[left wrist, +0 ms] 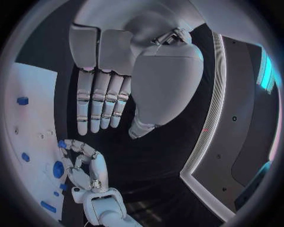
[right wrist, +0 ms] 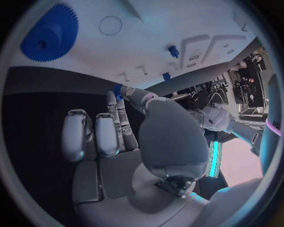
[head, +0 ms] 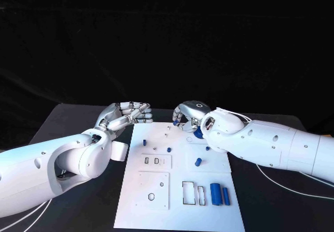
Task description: Assemble the parts on the task board
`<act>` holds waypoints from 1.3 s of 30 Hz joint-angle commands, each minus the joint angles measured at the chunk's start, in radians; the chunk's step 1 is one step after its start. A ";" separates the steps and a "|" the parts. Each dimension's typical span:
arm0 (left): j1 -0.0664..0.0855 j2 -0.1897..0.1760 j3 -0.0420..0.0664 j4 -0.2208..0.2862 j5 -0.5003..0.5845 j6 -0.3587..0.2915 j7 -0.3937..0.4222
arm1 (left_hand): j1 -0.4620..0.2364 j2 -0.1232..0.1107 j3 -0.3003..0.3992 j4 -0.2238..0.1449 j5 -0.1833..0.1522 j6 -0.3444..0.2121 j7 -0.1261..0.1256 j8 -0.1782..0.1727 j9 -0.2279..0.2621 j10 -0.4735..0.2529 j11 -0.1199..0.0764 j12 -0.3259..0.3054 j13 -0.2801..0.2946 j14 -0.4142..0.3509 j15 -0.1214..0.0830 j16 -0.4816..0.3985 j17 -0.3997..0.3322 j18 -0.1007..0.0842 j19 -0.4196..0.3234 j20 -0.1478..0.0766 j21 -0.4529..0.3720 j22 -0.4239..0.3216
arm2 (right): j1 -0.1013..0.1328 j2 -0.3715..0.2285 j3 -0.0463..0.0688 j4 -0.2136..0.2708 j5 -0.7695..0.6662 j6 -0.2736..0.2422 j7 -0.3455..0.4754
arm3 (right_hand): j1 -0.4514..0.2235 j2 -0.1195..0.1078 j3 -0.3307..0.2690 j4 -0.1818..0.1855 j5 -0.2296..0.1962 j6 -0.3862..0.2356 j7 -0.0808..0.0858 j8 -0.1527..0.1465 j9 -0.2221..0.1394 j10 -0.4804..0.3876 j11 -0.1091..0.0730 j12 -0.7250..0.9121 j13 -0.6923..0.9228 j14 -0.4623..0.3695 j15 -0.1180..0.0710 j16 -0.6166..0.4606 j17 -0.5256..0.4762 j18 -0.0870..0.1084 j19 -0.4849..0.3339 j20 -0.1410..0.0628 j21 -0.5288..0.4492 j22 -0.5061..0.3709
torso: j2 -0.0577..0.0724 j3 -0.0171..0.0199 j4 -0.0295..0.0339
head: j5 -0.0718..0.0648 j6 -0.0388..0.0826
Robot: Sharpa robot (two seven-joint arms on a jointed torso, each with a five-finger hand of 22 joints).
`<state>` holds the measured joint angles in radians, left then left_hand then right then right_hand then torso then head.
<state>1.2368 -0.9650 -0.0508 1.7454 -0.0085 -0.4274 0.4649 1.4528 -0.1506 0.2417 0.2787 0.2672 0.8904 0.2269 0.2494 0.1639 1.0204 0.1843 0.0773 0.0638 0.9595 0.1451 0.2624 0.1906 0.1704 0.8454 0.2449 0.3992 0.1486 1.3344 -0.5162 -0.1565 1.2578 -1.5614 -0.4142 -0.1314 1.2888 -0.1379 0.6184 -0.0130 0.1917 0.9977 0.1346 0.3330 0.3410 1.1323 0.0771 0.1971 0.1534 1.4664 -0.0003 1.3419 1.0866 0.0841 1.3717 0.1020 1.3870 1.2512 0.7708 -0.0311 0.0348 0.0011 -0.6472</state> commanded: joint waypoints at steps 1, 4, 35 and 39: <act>0.003 0.002 0.001 0.005 0.003 0.021 0.004 | -0.008 0.002 0.003 0.004 -0.002 -0.010 0.024 -0.005 -0.001 -0.001 0.009 -0.003 0.001 -0.006 0.003 -0.003 0.000 0.011 -0.001 0.006 -0.006 -0.001 | -0.005 0.014 0.000 -0.016 -0.003 -0.016 -0.007 | -0.001 0.014 0.002 0.002 0.000 -0.002 0.002 0.003 0.063 -0.005 0.001 -0.002 0.000 0.021 -0.001 0.004 0.001 -0.016 0.006 0.002 0.002 0.001 | 0.003 -0.0005 0.0015 | 0.003 -0.002; 0.005 0.003 0.001 0.006 0.003 0.022 0.004 | -0.008 0.002 0.003 0.004 -0.002 -0.010 0.024 -0.005 -0.001 -0.001 0.009 -0.003 0.001 -0.006 0.003 -0.003 0.000 0.011 -0.001 0.006 -0.006 -0.001 | -0.009 0.024 0.000 -0.027 0.003 -0.013 -0.003 | -0.007 0.011 0.001 0.005 -0.002 -0.005 0.002 0.002 0.065 -0.006 0.002 -0.003 -0.001 0.021 0.000 0.006 0.002 -0.016 0.006 0.003 0.002 0.001 | 0.005 -0.0008 0.0034 | 0.003 -0.003; 0.014 0.006 0.001 0.003 0.003 0.022 0.004 | -0.006 0.003 0.005 0.002 -0.002 -0.011 0.024 -0.006 -0.002 -0.002 0.009 -0.005 0.001 -0.006 0.003 -0.005 0.000 0.011 -0.002 0.006 -0.007 -0.003 | -0.021 0.055 0.000 -0.045 0.018 0.009 0.009 | -0.018 0.006 -0.003 0.010 -0.001 -0.010 0.002 0.000 0.070 -0.007 0.003 -0.004 -0.001 0.020 0.001 0.007 -0.001 -0.015 0.003 0.005 0.001 0.000 | 0.009 -0.0040 0.0072 | 0.011 -0.010; 0.015 0.006 0.001 0.003 0.003 0.022 0.003 | -0.006 0.003 0.005 0.002 -0.002 -0.011 0.024 -0.006 -0.002 -0.002 0.009 -0.005 0.001 -0.006 0.003 -0.005 0.000 0.011 -0.002 0.006 -0.007 -0.003 | -0.022 0.061 0.000 -0.052 0.017 0.018 0.008 | -0.019 0.005 -0.004 0.011 -0.002 -0.011 0.002 0.000 0.071 -0.008 0.003 -0.004 -0.001 0.019 0.001 0.006 -0.003 -0.015 0.002 0.005 0.000 -0.001 | 0.010 -0.0036 0.0079 | 0.012 -0.013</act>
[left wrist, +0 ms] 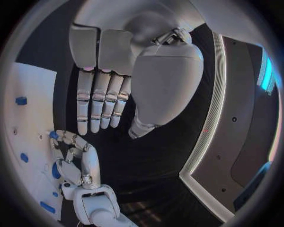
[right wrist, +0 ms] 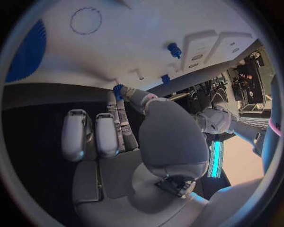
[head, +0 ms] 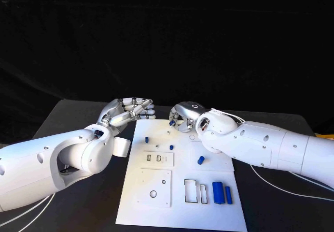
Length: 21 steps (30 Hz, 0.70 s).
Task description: Assemble the parts on the task board
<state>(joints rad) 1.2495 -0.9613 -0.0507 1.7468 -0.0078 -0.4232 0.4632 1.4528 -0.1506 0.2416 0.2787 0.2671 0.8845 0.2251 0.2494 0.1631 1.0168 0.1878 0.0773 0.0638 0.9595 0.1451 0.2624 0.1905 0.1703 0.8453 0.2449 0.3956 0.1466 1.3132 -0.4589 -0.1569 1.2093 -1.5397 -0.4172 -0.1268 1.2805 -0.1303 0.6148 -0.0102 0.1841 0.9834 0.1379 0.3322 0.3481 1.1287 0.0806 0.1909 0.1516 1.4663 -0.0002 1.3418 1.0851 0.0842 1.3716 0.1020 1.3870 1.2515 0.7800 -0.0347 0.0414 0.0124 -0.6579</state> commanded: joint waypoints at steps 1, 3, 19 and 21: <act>0.002 0.002 0.001 0.002 0.002 0.018 0.005 | -0.006 0.003 0.005 0.002 -0.002 -0.005 0.026 -0.006 -0.001 0.001 0.005 -0.005 0.001 -0.006 0.003 -0.005 0.000 0.011 -0.002 0.006 -0.003 -0.001 | -0.001 0.005 0.000 -0.006 -0.005 0.022 0.003 | -0.011 -0.003 0.000 0.008 0.005 0.003 -0.001 0.001 0.064 -0.004 0.000 0.002 0.000 0.019 0.001 0.006 -0.002 -0.015 0.002 0.005 0.001 -0.001 | 0.002 -0.0001 0.0018 | 0.001 -0.003; 0.003 0.003 0.001 0.003 0.002 0.018 0.005 | -0.006 0.003 0.005 0.002 -0.002 -0.005 0.026 -0.006 -0.001 0.001 0.005 -0.005 0.001 -0.006 0.003 -0.005 0.000 0.011 -0.002 0.006 -0.003 -0.001 | -0.002 0.009 0.000 -0.012 -0.005 0.025 0.002 | -0.012 -0.003 -0.001 0.008 0.004 0.002 -0.001 0.000 0.064 -0.005 0.000 0.001 0.000 0.019 0.002 0.007 -0.001 -0.015 0.002 0.005 0.001 -0.001 | 0.002 -0.0003 0.0011 | 0.002 -0.003; 0.005 0.005 0.001 0.004 0.006 0.019 0.002 | -0.005 0.003 0.006 0.001 -0.002 -0.005 0.026 -0.007 -0.001 0.001 0.006 -0.006 0.001 -0.007 0.004 -0.007 0.001 0.011 -0.003 0.007 -0.004 -0.002 | -0.006 0.013 -0.002 -0.014 -0.013 0.047 -0.006 | -0.021 -0.018 -0.004 0.009 -0.003 -0.020 0.005 -0.015 0.066 -0.025 0.006 -0.007 -0.003 0.013 0.007 0.000 -0.020 -0.011 -0.012 0.009 -0.010 -0.017 | 0.001 -0.0004 -0.0001 | 0.005 -0.010; 0.005 0.005 0.001 0.003 0.006 0.019 0.002 | -0.005 0.003 0.006 0.001 -0.002 -0.005 0.026 -0.007 -0.001 0.001 0.006 -0.006 0.001 -0.007 0.004 -0.007 0.001 0.011 -0.003 0.007 -0.004 -0.002 | -0.006 0.012 -0.002 -0.016 -0.013 0.034 -0.007 | -0.040 -0.043 -0.011 0.018 -0.002 -0.079 0.027 -0.055 0.054 -0.081 0.025 -0.029 -0.013 -0.007 0.023 -0.031 -0.082 0.004 -0.064 0.020 -0.058 -0.089 | 0.001 -0.0003 0.0003 | 0.006 -0.009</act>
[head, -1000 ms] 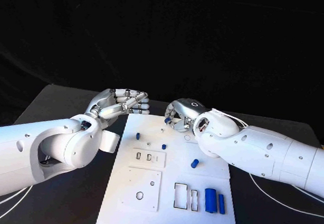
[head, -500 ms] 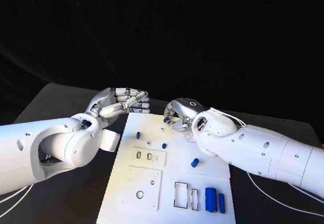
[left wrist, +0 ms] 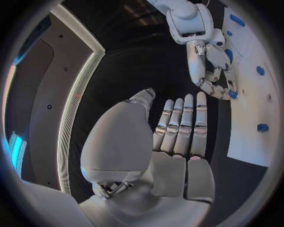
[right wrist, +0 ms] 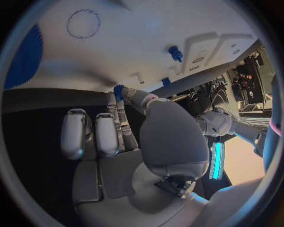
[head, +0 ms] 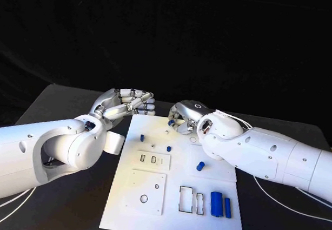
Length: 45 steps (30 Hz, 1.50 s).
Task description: Assemble the parts on the task board
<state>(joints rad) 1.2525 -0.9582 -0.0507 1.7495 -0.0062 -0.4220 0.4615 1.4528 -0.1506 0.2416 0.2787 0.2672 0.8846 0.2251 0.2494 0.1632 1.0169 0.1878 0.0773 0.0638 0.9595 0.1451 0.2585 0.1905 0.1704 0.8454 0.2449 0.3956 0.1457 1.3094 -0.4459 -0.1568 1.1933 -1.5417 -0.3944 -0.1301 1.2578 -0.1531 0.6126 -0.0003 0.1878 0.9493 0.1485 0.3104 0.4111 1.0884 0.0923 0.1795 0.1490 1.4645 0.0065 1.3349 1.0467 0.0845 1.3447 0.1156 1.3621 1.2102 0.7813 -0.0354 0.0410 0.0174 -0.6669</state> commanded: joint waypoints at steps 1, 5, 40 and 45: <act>0.002 0.001 0.001 0.000 0.005 0.018 0.004 | -0.005 0.003 0.006 0.001 -0.002 -0.005 0.026 -0.007 -0.001 0.001 0.006 -0.006 0.001 -0.007 0.004 -0.003 0.001 0.011 -0.003 0.007 -0.004 -0.001 | -0.002 -0.002 -0.002 0.000 -0.010 0.003 -0.004 | -0.027 -0.035 -0.020 0.013 -0.009 -0.079 0.026 -0.058 -0.016 -0.062 0.022 -0.021 -0.014 -0.012 0.023 -0.031 -0.057 0.007 -0.051 0.014 -0.046 -0.064 | -0.001 0.0002 0.0006 | 0.001 0.001; 0.003 0.000 0.001 -0.004 0.006 0.017 0.004 | -0.005 0.003 0.006 0.001 -0.002 -0.005 0.026 -0.007 -0.001 0.001 0.006 -0.006 0.001 -0.007 0.004 -0.003 0.001 0.011 -0.003 0.007 -0.004 -0.001 | -0.002 -0.011 -0.002 0.006 -0.009 -0.029 -0.004 | -0.024 -0.063 -0.084 0.023 -0.018 -0.196 -0.003 -0.133 -0.040 -0.168 0.035 -0.026 -0.030 -0.061 0.035 -0.088 -0.168 0.036 -0.144 0.029 -0.147 -0.193 | 0.000 0.0004 0.0012 | 0.001 0.004; 0.003 -0.004 0.001 -0.022 0.014 0.030 0.002 | -0.005 0.003 0.007 0.001 -0.003 -0.007 0.027 -0.008 -0.002 0.000 0.007 -0.008 0.001 -0.007 0.005 -0.006 0.001 0.011 -0.003 0.008 -0.005 -0.002 | 0.029 -0.363 0.019 0.207 0.261 0.123 -0.033 | 0.038 -0.073 -0.314 0.161 0.087 -0.164 0.017 0.002 0.008 0.109 -0.012 0.970 0.861 0.067 -0.001 0.177 0.328 -0.029 0.074 -0.003 0.049 0.141 | -0.011 0.0077 -0.0162 | -0.020 0.007; 0.003 -0.004 0.001 -0.024 0.014 0.031 0.002 | -0.005 0.004 0.007 0.001 -0.002 -0.007 0.027 -0.008 -0.002 0.000 0.007 -0.009 0.001 -0.007 0.005 -0.006 0.001 0.011 -0.004 0.008 -0.005 -0.003 | 0.024 -0.348 0.018 0.197 0.264 0.128 -0.029 | 0.046 -0.069 -0.334 0.176 0.086 -0.174 0.020 0.013 0.007 0.164 -0.008 1.066 0.977 0.075 0.004 0.193 0.376 -0.031 0.081 0.001 0.057 0.156 | -0.011 0.0081 -0.0163 | -0.018 0.006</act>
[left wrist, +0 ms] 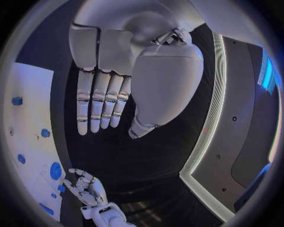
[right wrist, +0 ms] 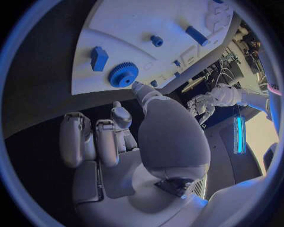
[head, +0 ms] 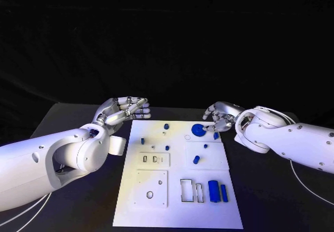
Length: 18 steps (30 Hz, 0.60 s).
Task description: Assemble the parts on the task board
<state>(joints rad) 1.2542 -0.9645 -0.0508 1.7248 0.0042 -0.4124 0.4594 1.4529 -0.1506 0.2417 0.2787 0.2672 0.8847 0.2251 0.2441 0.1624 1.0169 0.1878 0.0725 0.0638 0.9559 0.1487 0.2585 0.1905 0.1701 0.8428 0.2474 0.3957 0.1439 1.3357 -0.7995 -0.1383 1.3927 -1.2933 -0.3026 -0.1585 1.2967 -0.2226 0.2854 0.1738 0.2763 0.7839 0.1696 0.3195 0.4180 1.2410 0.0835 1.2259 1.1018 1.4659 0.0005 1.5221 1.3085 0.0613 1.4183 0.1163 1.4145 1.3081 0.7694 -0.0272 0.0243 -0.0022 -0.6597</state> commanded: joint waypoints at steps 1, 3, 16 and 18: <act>0.001 0.002 0.001 0.000 0.003 0.022 0.004 | -0.005 0.004 0.007 0.001 -0.002 -0.007 0.027 -0.003 -0.001 0.000 0.007 -0.004 0.001 -0.004 0.001 -0.006 0.001 0.012 -0.001 0.005 -0.006 -0.001 | -0.004 0.010 -0.001 -0.006 0.016 0.037 0.000 | 0.008 0.001 -0.008 0.003 -0.002 -0.010 -0.001 0.004 0.000 0.015 0.001 0.026 0.032 0.075 0.011 0.008 0.119 -0.008 0.008 0.001 0.006 0.060 | 0.001 -0.0012 0.0000 | 0.002 -0.002; 0.001 0.002 0.001 0.000 0.003 0.022 0.004 | -0.005 0.004 0.007 0.001 -0.002 -0.007 0.027 -0.003 -0.001 0.000 0.007 -0.004 0.001 -0.004 0.001 -0.006 0.001 0.012 -0.001 0.005 -0.006 -0.001 | -0.005 0.018 -0.001 -0.015 0.017 0.038 0.002 | 0.009 0.002 -0.010 0.004 -0.002 -0.010 0.000 0.005 0.000 0.016 0.001 0.029 0.035 0.076 0.011 0.009 0.123 -0.009 0.009 0.001 0.006 0.061 | 0.000 -0.0019 0.0000 | 0.002 -0.003; 0.001 0.002 0.001 -0.002 0.003 0.023 0.003 | -0.005 0.004 0.007 0.001 -0.002 -0.007 0.027 -0.003 -0.001 0.000 0.007 -0.004 0.001 -0.004 0.001 -0.006 0.001 0.012 -0.001 0.005 -0.006 -0.001 | -0.024 0.052 -0.003 -0.047 0.000 0.041 0.010 | 0.015 0.007 -0.012 0.009 -0.001 -0.014 0.001 0.009 -0.001 0.024 0.003 0.048 0.057 0.080 0.013 0.016 0.145 -0.010 0.012 0.003 0.011 0.068 | 0.000 -0.0022 -0.0004 | 0.005 -0.010; 0.001 0.002 0.001 -0.002 0.003 0.023 0.002 | -0.005 0.004 0.007 0.001 -0.002 -0.007 0.027 -0.003 -0.001 0.000 0.007 -0.004 0.001 -0.004 0.001 -0.006 0.001 0.012 -0.001 0.005 -0.006 -0.001 | -0.025 0.056 -0.003 -0.052 -0.002 0.042 0.010 | 0.017 0.010 -0.011 0.010 -0.001 -0.014 0.001 0.010 -0.001 0.024 0.003 0.050 0.060 0.080 0.013 0.016 0.146 -0.010 0.013 0.003 0.011 0.069 | 0.000 -0.0022 -0.0002 | 0.006 -0.011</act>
<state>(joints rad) 1.2541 -0.9641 -0.0509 1.7219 0.0050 -0.4086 0.4576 1.4529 -0.1506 0.2416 0.2787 0.2672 0.8847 0.2251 0.2441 0.1625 1.0169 0.1878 0.0725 0.0637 0.9560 0.1486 0.2585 0.1905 0.1701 0.8430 0.2473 0.3957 0.1440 1.3116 -0.7461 -0.1411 1.3438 -1.2797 -0.2786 -0.1551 1.3045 -0.2148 0.2786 0.1806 0.2764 0.7771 0.1694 0.3246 0.4178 1.2596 0.0858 1.2704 1.1608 1.4663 0.0074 1.5338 1.3083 0.0612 1.4217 0.1199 1.4219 1.3078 0.7695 -0.0291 0.0246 0.0029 -0.6701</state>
